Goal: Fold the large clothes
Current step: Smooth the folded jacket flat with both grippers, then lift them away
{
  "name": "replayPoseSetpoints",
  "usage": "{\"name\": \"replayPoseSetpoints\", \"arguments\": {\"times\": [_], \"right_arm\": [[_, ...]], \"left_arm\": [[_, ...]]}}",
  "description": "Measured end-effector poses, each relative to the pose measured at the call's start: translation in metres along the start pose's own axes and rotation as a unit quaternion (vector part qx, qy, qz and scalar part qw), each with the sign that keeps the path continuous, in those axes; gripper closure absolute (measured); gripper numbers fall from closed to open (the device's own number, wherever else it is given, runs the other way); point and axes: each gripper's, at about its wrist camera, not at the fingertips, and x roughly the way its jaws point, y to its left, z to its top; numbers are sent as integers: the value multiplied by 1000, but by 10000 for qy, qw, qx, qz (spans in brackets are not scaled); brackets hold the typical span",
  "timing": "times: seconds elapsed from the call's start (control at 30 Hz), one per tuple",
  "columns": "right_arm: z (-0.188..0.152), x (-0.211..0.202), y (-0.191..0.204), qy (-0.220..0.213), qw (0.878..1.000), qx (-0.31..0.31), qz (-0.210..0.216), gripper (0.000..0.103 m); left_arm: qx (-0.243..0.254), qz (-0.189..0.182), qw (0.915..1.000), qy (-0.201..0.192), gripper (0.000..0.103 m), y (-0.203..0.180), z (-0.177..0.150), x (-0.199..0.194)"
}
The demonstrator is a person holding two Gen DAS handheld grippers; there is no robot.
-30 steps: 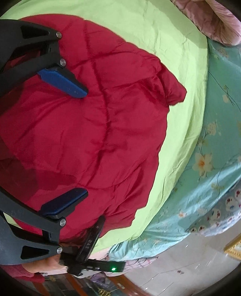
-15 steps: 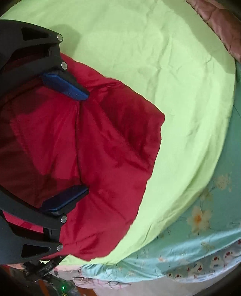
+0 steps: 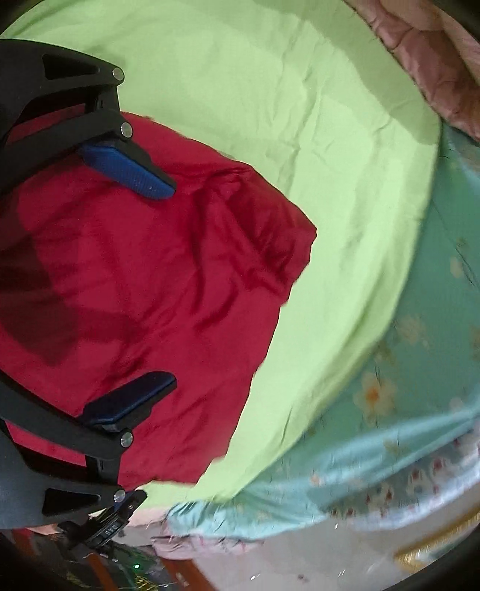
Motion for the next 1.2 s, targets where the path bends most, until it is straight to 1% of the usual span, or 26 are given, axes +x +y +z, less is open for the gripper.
{"name": "replayPoseSetpoints", "arguments": {"times": [0.03,0.13,0.2,0.27,0.3,0.4,0.5,0.6,0.63,0.7,0.8,0.93,1.1,1.2], "right_arm": [[-4,-11,4,-54,9999,-94,63,35],[-23,-41,18,-169,9986,-424,256,36],[-42,-56,28,-187,9972,-626,354,35],[-60,-66,36,-159,9950,-818,545,36],[-71,-71,40,-136,9939,-932,567,37],[-93,-79,49,-118,9912,-1224,495,37],[-114,-84,49,-110,9891,-1454,202,37],[-123,-78,42,8,9885,-1513,6,36],[-127,-75,37,35,9893,-1459,9,35],[-131,-71,30,106,9905,-1371,16,32],[-136,-66,20,140,9920,-1251,92,32],[-143,-62,13,92,9926,-1202,168,31],[-153,-66,15,23,9927,-1207,65,31],[-153,-67,15,9,9927,-1208,33,31]], "left_arm": [[59,-47,10000,-31,8,-3,-5,-7],[305,-231,9992,-135,8,-11,-32,-34],[525,-296,9980,-188,8,-19,-55,-51],[706,-303,9968,-230,8,-26,-67,-59],[777,-313,9962,-234,8,-27,-75,-63],[905,-339,9951,-228,8,-30,-95,-71],[987,-264,9947,-126,8,-29,-109,-72],[925,-140,9956,47,8,-28,-117,-57],[930,-85,9956,70,8,-28,-122,-55],[1086,169,9938,159,8,-33,-128,-45],[1274,447,9907,152,7,-40,-136,-36],[1293,437,9906,131,5,-37,-137,-30],[1401,455,9890,106,5,-35,-140,-33],[1408,457,9890,38,5,-37,-140,-40]]}}
